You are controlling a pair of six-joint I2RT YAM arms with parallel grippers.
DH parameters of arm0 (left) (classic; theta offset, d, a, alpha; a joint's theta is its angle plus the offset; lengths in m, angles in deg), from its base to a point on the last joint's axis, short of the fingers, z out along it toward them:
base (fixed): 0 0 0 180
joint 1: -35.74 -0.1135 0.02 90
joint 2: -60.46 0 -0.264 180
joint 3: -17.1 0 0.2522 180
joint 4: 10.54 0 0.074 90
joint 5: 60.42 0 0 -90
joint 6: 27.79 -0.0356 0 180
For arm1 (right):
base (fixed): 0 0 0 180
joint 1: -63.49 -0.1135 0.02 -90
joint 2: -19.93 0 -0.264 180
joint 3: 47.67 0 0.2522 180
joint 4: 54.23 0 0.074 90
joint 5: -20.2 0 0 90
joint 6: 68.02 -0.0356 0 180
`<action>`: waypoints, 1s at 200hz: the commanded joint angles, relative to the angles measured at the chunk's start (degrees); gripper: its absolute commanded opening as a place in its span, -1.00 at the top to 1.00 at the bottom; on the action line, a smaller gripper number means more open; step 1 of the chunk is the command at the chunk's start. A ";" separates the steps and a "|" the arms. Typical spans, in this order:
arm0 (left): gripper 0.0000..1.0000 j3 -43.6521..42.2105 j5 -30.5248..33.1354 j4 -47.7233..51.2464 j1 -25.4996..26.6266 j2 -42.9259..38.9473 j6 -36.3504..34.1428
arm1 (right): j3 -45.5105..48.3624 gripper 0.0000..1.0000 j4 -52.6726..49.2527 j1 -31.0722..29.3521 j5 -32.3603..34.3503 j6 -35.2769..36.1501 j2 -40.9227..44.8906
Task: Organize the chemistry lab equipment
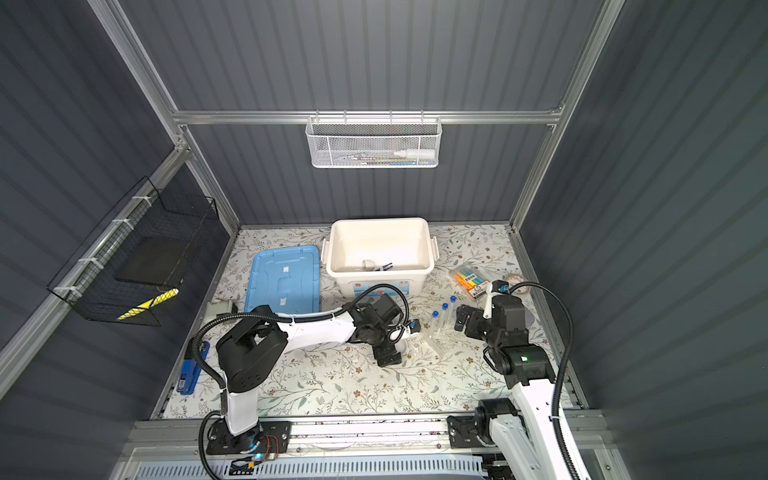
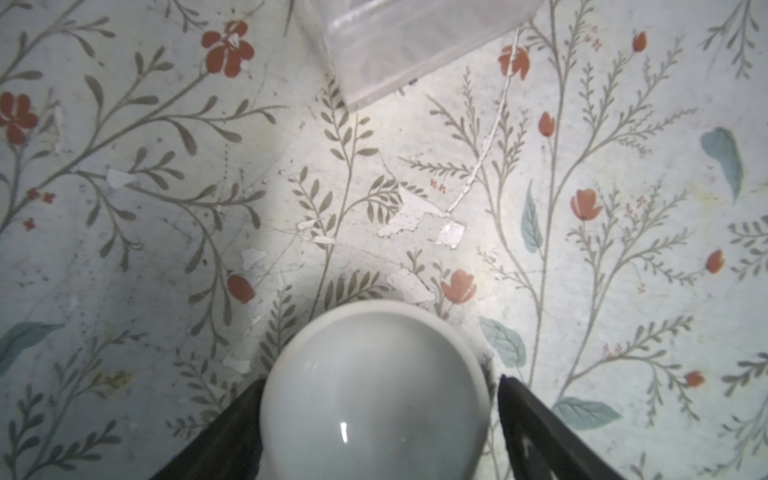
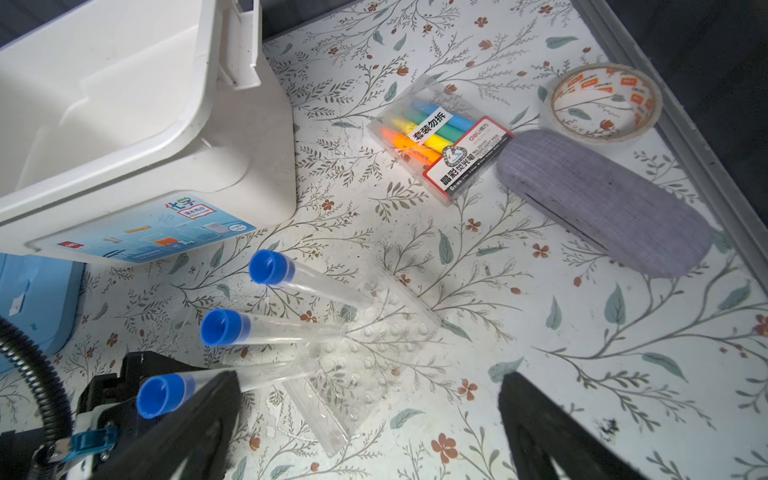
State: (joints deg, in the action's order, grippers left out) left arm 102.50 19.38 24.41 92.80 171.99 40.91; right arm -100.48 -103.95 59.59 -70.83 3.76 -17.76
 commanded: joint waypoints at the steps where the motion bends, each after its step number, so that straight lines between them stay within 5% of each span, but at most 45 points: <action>1: -0.64 1.14 -1.68 0.37 0.18 1.30 -1.52 | 0.98 -0.98 -1.66 0.19 1.06 -1.12 0.99; 21: -0.47 1.48 -2.16 0.90 0.13 2.07 -1.80 | 1.05 -0.98 -1.66 0.21 1.05 -1.21 0.99; 74: -0.48 1.32 -3.07 -0.25 0.11 2.08 -1.33 | 0.99 -0.98 -1.47 0.21 1.02 -1.22 0.91; 126: -0.19 2.19 -2.64 0.03 0.09 2.84 -1.28 | 1.00 -0.98 -1.30 0.20 0.95 -1.29 0.72; 200: -0.13 3.31 -2.94 0.57 -0.58 2.06 0.38 | 1.03 -0.98 -0.68 0.18 0.69 -1.39 0.10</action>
State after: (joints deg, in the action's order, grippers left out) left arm 104.03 17.52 23.40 92.65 173.47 40.32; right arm -100.31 -104.85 59.61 -70.59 2.78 -17.59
